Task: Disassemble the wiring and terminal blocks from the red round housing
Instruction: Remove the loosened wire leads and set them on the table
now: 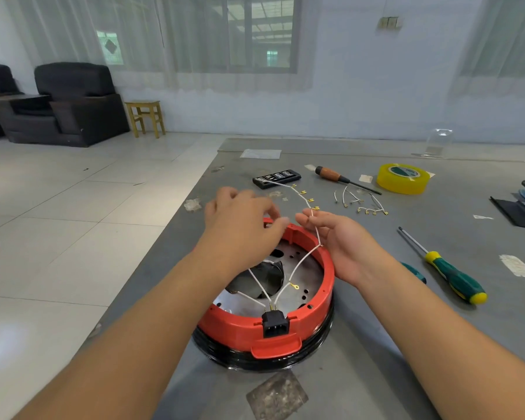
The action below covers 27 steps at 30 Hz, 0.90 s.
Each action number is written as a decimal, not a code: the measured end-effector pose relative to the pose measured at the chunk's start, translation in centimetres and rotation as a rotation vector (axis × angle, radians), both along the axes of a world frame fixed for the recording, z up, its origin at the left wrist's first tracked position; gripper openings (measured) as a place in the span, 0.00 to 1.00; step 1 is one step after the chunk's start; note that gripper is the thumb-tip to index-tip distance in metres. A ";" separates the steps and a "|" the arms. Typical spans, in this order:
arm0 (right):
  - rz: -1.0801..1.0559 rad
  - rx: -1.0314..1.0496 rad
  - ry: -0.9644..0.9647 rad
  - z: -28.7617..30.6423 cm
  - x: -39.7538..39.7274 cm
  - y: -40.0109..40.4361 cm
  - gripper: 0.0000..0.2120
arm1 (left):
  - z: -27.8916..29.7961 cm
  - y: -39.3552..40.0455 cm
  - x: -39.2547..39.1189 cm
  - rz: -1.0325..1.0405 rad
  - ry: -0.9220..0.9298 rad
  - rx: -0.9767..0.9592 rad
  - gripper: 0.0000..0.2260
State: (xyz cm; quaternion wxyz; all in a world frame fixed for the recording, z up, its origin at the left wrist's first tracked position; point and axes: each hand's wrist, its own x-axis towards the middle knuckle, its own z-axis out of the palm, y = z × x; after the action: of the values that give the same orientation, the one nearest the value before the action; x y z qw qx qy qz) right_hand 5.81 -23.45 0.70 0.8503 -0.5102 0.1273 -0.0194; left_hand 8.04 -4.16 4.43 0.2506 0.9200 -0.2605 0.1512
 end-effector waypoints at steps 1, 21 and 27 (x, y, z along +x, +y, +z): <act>0.016 0.040 0.003 -0.1 0.0 -0.2 0.11 | 0.2 -0.3 0.0 -0.058 0.125 0.017 0.14; 0.205 0.024 -0.154 -1.6 -1.0 -2.3 0.10 | -2.4 -1.3 -1.7 -0.150 0.178 0.001 0.05; 0.207 -0.020 -0.217 -2.0 -1.1 -2.6 0.14 | -2.8 -1.2 -1.5 -0.099 0.128 0.029 0.05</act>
State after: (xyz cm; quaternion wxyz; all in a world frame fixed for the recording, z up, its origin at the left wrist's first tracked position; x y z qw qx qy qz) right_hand 4.71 -26.06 -1.29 0.8515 -0.5239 -0.0187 0.0123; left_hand 6.52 -5.38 1.62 0.2604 0.9174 -0.2914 0.0756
